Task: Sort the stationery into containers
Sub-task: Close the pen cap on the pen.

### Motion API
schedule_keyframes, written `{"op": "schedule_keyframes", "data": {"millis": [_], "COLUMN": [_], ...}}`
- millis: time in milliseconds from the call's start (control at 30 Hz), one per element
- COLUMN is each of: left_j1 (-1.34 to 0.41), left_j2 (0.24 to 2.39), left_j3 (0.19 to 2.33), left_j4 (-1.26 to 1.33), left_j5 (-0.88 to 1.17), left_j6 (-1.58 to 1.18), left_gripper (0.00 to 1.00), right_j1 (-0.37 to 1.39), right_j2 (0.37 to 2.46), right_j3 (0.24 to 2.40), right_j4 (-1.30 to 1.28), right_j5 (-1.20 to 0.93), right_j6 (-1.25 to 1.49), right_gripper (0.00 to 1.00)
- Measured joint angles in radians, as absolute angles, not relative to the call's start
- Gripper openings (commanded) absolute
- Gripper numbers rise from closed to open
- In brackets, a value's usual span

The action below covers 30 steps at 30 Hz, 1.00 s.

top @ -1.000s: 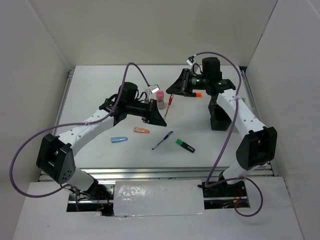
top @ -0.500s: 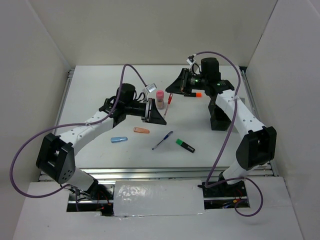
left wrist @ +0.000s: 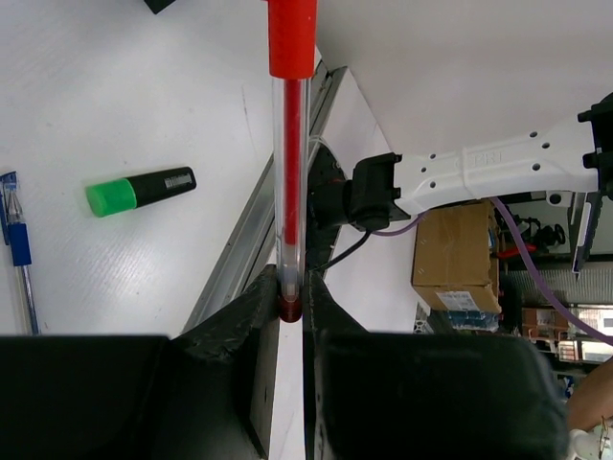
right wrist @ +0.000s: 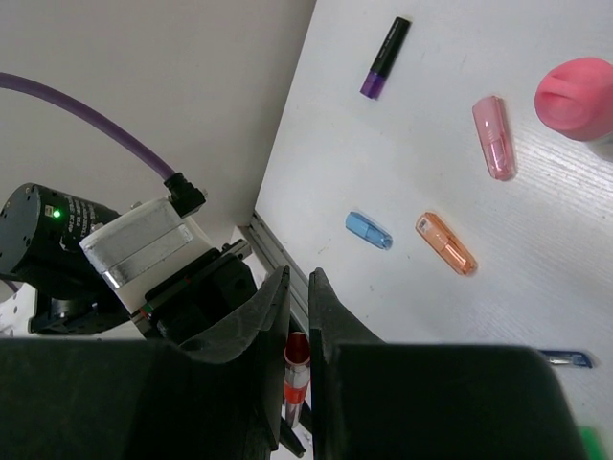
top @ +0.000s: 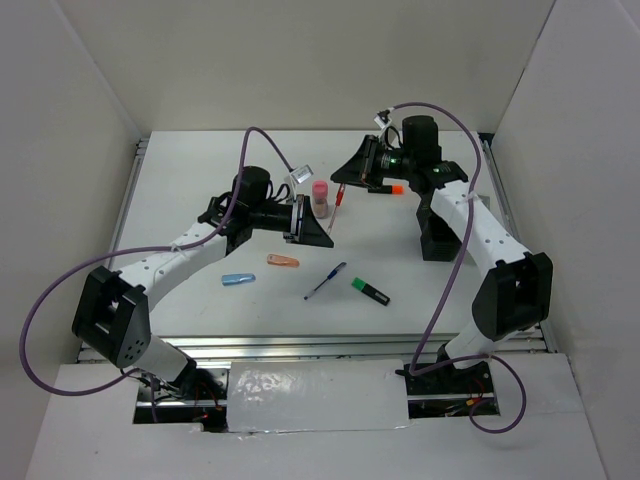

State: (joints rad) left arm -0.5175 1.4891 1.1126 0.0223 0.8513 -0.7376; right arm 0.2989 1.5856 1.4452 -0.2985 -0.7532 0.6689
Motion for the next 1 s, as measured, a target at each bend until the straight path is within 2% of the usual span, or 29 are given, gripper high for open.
{"op": "schedule_keyframes", "data": {"millis": [1000], "left_j1": [-0.514], "left_j2": [1.516], "left_j3": [1.177], "left_j4": [-0.056], "left_j5": [0.842], "left_j6": [-0.705], "left_gripper": [0.0], "right_j1": [0.304], "right_j2": [1.576], "right_j3": [1.413], "right_j4": [-0.219], "right_j5": [-0.728], "right_j6": [0.686], "right_gripper": [0.0]}}
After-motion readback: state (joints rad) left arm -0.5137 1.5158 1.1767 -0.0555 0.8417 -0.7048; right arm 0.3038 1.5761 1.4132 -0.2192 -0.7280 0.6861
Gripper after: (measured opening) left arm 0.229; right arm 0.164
